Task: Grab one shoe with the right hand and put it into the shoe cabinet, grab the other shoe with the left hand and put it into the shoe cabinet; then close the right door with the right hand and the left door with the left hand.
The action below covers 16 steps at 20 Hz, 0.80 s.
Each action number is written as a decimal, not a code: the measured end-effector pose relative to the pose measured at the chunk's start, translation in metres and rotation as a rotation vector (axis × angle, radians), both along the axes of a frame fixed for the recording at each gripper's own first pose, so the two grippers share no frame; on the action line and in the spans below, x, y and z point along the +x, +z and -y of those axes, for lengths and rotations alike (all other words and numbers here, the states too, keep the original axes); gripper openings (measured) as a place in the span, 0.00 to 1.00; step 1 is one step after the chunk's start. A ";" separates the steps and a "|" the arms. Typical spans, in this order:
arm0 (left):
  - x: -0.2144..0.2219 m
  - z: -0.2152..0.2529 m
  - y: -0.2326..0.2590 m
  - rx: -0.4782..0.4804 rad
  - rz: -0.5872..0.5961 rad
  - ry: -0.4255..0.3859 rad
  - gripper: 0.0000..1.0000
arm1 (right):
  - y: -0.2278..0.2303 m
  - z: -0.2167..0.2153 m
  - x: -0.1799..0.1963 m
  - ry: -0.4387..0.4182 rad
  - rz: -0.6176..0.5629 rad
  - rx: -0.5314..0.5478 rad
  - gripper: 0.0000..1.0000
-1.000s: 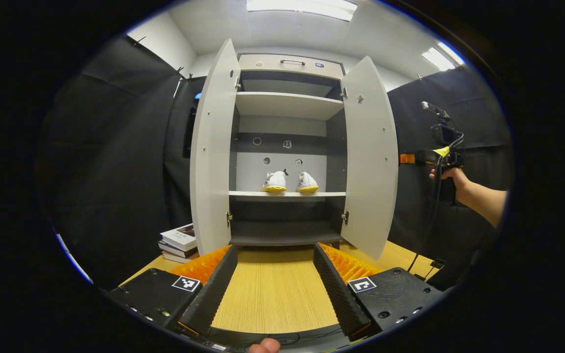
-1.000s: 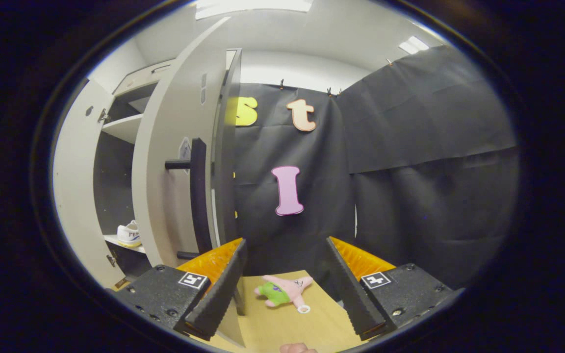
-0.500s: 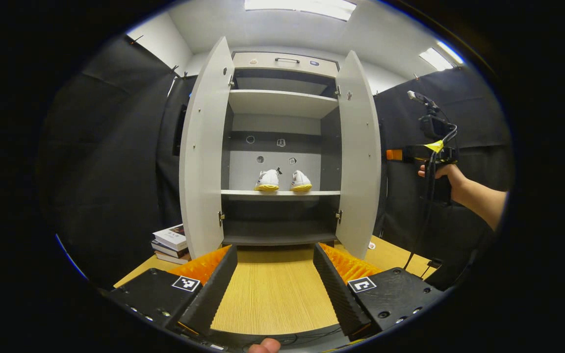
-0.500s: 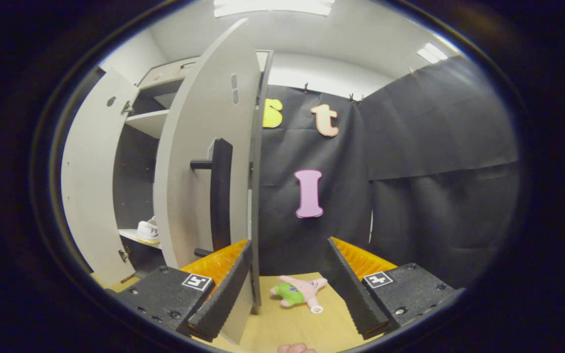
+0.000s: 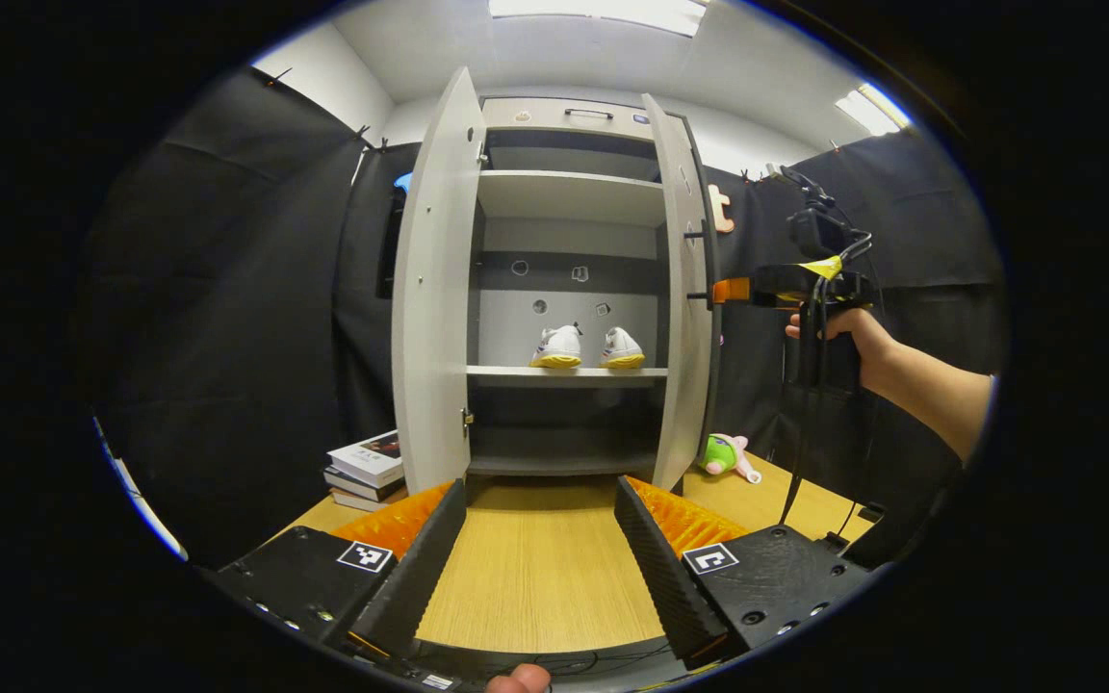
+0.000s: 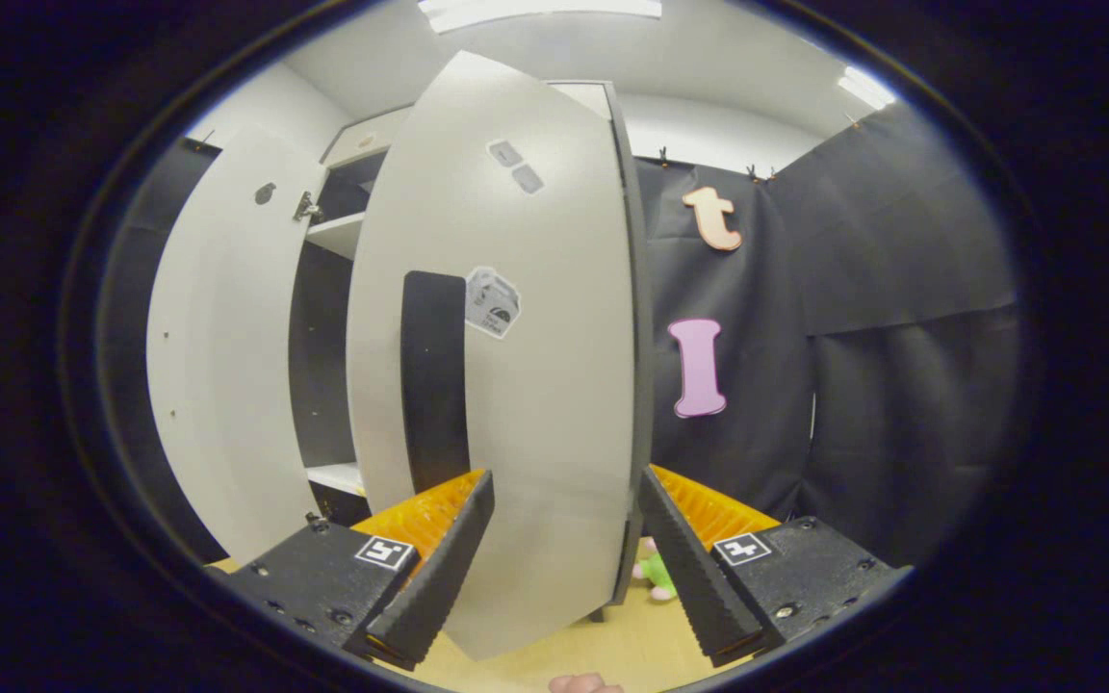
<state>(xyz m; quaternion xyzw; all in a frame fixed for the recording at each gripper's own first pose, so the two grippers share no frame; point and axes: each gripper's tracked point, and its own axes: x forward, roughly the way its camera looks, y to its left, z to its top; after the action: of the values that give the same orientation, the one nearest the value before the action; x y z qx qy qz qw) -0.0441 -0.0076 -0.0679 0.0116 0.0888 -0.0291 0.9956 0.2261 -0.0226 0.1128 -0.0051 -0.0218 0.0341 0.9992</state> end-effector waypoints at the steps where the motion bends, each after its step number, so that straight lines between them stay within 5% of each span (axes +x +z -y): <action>1: -0.002 -0.007 0.000 0.005 -0.002 0.016 0.94 | -0.003 -0.007 0.004 0.007 -0.011 -0.005 0.94; 6: -0.012 -0.046 -0.004 -0.004 -0.014 0.116 0.94 | 0.002 -0.011 -0.017 0.019 0.028 -0.009 0.94; 11: -0.009 -0.111 -0.011 -0.089 -0.046 0.271 0.94 | -0.035 -0.006 -0.095 0.023 0.034 -0.067 0.99; 16: 0.024 -0.176 0.002 0.005 -0.008 0.371 0.94 | -0.099 -0.012 -0.169 -0.003 -0.024 -0.073 0.99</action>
<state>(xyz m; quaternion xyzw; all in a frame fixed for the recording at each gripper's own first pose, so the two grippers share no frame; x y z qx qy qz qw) -0.0198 0.1688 -0.0662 -0.0025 0.0933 0.1553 0.9835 0.0576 -0.0110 0.0134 -0.0413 -0.0085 0.0336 0.9985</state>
